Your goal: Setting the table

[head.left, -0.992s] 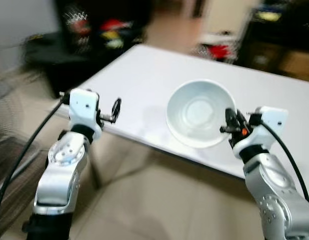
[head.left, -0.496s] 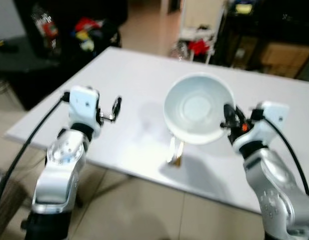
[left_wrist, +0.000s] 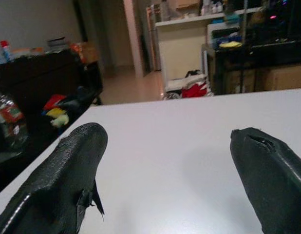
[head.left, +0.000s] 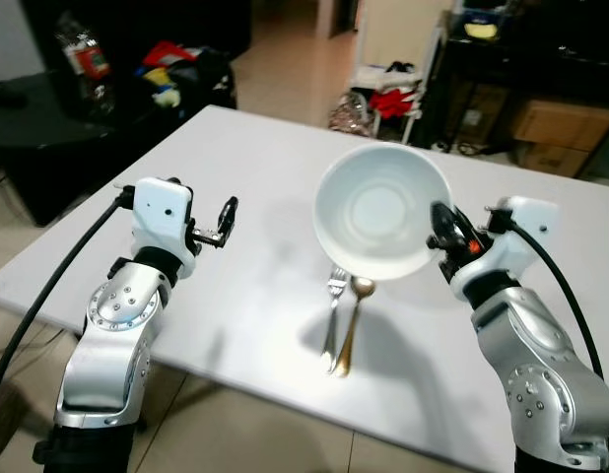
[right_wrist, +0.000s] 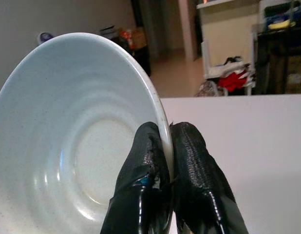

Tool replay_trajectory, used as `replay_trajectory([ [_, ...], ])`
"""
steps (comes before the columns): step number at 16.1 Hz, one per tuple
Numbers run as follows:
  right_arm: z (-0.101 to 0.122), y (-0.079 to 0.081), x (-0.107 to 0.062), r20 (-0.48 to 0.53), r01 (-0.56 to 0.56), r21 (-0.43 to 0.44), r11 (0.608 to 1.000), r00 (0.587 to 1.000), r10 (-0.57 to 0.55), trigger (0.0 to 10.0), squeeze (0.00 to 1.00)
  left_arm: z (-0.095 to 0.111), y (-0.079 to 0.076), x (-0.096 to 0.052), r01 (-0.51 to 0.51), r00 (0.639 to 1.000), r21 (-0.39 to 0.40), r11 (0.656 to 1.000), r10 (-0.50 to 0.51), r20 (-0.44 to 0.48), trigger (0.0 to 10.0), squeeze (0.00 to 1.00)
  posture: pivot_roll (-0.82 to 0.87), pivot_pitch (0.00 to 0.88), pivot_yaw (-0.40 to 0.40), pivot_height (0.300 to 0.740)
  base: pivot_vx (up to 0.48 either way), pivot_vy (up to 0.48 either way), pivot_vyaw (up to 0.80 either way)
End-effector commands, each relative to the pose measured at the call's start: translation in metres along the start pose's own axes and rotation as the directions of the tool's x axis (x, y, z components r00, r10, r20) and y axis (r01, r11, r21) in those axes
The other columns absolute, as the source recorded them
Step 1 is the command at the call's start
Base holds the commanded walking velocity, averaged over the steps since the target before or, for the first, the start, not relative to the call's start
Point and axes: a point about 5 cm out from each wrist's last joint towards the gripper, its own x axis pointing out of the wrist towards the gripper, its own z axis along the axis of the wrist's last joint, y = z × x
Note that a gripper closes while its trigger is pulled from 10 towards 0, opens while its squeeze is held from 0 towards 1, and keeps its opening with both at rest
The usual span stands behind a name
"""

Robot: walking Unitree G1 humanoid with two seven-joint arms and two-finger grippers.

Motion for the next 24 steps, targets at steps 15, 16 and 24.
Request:
replay_trajectory([
  [15, -0.012, -0.01, 0.066, -0.108, 0.003, 0.2, 0.98, 0.994, 0.019, 10.0, 0.0, 0.004, -0.01, -0.001, 0.234, 0.972, 0.056, 0.971, -0.233, -0.028, 10.0, 0.0, 0.07, 0.0, -0.023, 0.74, 0.192, 0.0, 0.0],
  [16, -0.011, -0.014, 0.079, -0.119, 0.026, 0.217, 0.976, 0.993, 0.0, 10.0, 0.0, 0.005, -0.01, -0.002, 0.261, 0.965, 0.061, 0.963, -0.259, -0.035, 10.0, 0.0, 0.07, 0.0, -0.019, 0.74, 0.0, 0.0, 0.0],
  [24, -0.022, -0.014, 0.128, -0.389, 0.115, 0.323, 0.939, 0.921, 0.02, 10.0, 0.0, -0.001, -0.013, -0.022, 0.478, 0.871, 0.023, 0.878, -0.471, -0.14, 10.0, 0.0, 0.1, 0.0, -0.021, 0.74, 0.0, 0.0, 0.0],
])
